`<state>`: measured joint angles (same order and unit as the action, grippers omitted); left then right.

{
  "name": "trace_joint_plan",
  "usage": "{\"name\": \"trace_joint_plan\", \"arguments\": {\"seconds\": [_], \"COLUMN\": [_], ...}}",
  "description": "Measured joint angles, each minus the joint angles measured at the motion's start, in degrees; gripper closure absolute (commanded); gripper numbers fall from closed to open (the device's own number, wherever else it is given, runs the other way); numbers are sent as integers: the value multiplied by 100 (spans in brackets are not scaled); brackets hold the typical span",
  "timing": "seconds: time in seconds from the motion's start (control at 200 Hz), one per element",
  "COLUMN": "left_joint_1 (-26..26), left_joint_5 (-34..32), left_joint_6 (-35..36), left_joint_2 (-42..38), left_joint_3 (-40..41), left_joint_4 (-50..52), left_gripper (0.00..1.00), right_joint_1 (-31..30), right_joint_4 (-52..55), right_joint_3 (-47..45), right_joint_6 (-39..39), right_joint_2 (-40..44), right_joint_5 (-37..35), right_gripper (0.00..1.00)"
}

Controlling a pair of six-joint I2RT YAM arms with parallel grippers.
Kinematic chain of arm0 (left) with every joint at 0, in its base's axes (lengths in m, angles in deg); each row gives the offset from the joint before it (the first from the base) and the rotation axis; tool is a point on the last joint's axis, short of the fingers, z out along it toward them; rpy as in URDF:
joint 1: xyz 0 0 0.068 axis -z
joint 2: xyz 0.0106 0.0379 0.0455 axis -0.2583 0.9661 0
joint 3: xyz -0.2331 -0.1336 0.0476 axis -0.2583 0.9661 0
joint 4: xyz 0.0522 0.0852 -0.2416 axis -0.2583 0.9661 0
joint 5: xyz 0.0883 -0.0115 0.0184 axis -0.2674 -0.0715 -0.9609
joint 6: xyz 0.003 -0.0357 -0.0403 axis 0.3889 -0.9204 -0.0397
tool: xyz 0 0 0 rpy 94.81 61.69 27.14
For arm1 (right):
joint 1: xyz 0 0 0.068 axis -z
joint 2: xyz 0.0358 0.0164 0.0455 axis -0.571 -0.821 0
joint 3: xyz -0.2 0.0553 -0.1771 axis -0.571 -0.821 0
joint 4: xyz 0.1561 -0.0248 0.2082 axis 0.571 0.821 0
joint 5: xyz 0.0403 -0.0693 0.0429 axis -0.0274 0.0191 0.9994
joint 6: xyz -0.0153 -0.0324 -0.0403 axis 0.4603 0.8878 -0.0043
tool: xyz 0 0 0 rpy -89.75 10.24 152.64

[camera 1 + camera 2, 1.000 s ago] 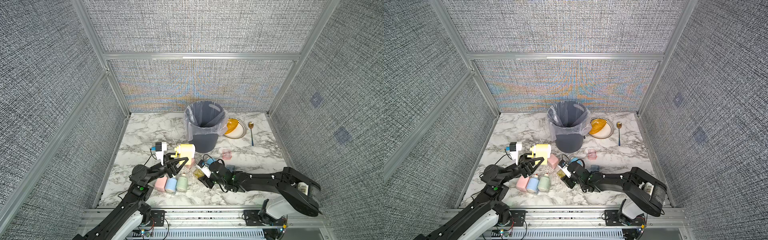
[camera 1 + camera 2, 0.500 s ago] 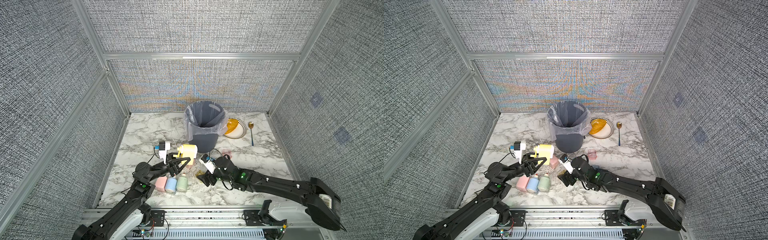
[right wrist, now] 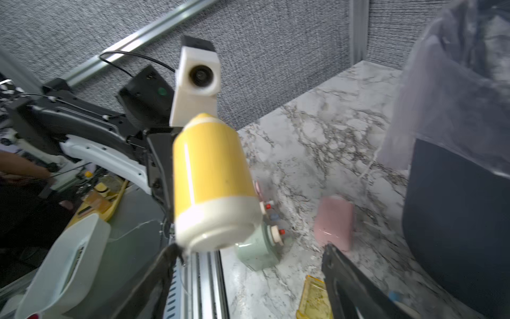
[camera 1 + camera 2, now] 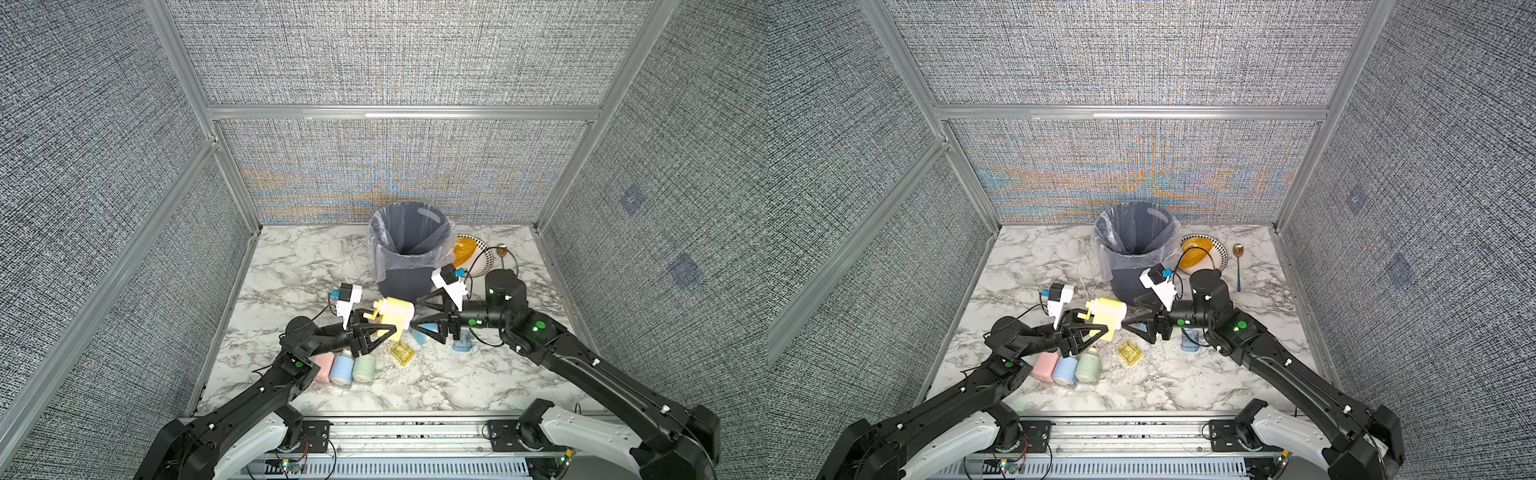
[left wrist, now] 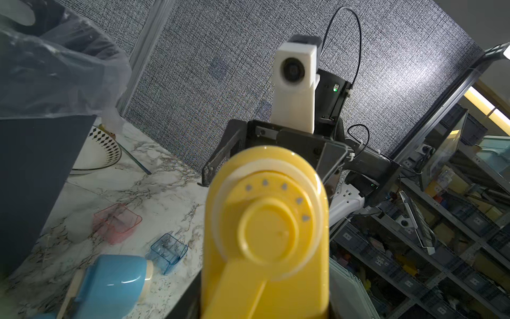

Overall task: Take out the pencil sharpener tray and clean the shavings
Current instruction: Place the pencil sharpener at the center of the board.

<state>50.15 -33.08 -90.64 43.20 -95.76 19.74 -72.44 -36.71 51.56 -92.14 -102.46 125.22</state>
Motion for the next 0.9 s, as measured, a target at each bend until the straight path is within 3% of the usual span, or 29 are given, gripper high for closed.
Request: {"name": "trace_joint_plan", "arguments": {"seconds": [0.265, 0.41, 0.771, 0.901], "left_joint_1": [118, 146, 197, 219], "left_joint_5": [234, 251, 317, 380], "left_joint_6": [94, 173, 254, 284], "left_joint_2": [-63, -151, -50, -50], "left_joint_3": [-42, -63, -146, -177], "left_joint_4": [72, 208, 295, 291], "left_gripper": [93, 93, 93, 93], "right_joint_1": [195, 195, 35, -101], "right_joint_4": [-225, -374, -564, -562], "right_joint_3": [291, 321, 570, 678], "right_joint_6": [-380, -566, -826, -820], "right_joint_2": [-400, -590, -1036, -1172], "right_joint_5": [1300, 1779, 2146, 2135], "right_gripper": [15, 21, 34, 45]}}
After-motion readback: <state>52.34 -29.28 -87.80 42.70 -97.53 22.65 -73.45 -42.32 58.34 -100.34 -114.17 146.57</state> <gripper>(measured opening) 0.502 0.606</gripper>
